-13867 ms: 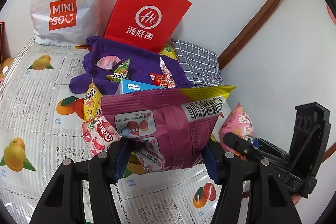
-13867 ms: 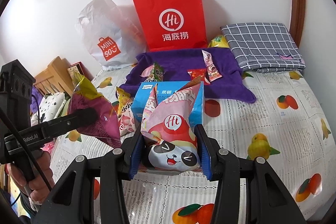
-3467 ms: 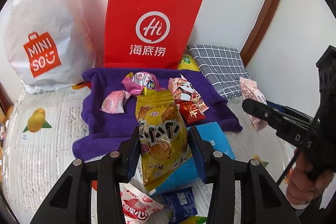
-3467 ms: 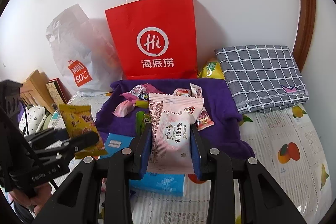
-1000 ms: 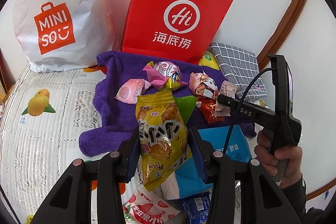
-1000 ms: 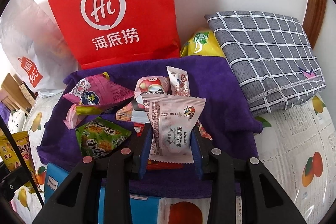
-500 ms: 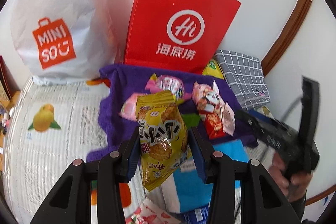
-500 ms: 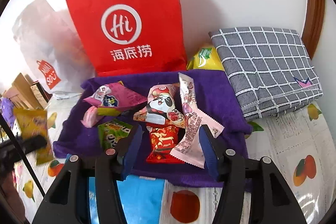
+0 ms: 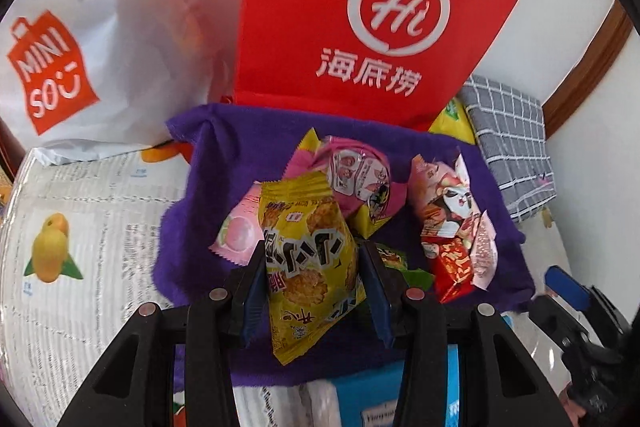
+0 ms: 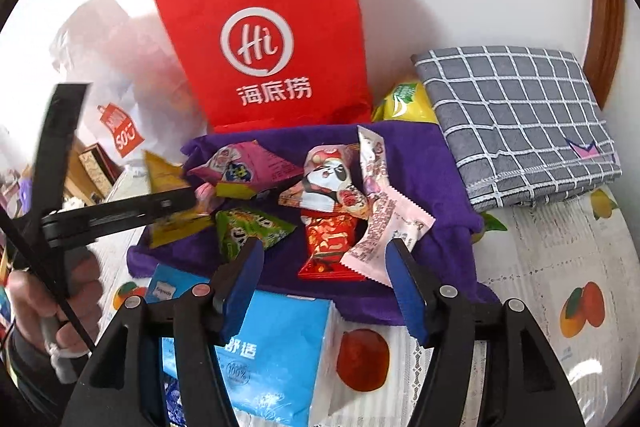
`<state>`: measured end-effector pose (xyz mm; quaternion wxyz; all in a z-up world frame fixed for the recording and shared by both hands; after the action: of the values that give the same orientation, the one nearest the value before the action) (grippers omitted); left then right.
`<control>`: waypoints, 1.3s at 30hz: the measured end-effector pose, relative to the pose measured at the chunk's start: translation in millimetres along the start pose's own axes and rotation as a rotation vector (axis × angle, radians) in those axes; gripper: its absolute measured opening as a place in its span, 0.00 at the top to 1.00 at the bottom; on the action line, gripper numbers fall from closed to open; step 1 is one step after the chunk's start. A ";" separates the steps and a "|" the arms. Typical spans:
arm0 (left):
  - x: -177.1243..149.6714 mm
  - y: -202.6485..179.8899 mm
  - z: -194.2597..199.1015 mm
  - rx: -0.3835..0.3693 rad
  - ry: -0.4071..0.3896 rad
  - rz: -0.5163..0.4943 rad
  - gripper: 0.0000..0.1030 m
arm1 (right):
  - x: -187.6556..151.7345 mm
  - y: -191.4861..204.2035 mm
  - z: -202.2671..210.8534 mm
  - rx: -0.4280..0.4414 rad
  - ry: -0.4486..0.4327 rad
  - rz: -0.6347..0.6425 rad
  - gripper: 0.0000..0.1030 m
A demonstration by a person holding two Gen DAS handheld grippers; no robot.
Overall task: Organize snacks
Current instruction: 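Lower both held snacks onto the purple towel and open both grippers, then move both grippers back to the snacks beside the tissue box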
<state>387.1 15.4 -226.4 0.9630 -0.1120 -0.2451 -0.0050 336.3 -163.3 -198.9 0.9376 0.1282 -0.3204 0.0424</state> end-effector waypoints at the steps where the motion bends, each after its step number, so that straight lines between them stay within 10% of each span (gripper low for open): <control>1: -0.3 -0.4 -1.7 0.008 0.001 -0.003 0.59 | -0.6 0.6 -0.3 -0.006 0.001 0.009 0.39; 17: -2.6 11.1 27.5 0.074 -0.016 -0.027 0.36 | -8.1 9.7 15.4 -0.044 0.016 0.051 0.39; 26: -25.9 15.9 84.1 0.031 -0.065 0.002 0.36 | -23.9 8.8 50.8 -0.246 0.019 0.077 0.26; 39: -89.4 13.7 143.7 0.027 -0.140 -0.002 0.36 | -63.8 25.5 107.2 -0.138 -0.034 0.018 0.26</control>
<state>241.7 56.1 -148.7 0.9449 -0.0990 -0.3119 0.0053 218.5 -167.3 -150.9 0.9382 0.0612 -0.3398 0.0264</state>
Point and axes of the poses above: each gripper's, at about its wrist camera, not at the fingertips, and z roughly against the way its jaws point, y to its left, x to its top, the point moved 10 cm from there along -z, roughly the way its jaws point, and after that the axes turned 2 degrees about -z, right-handed, at the moved point
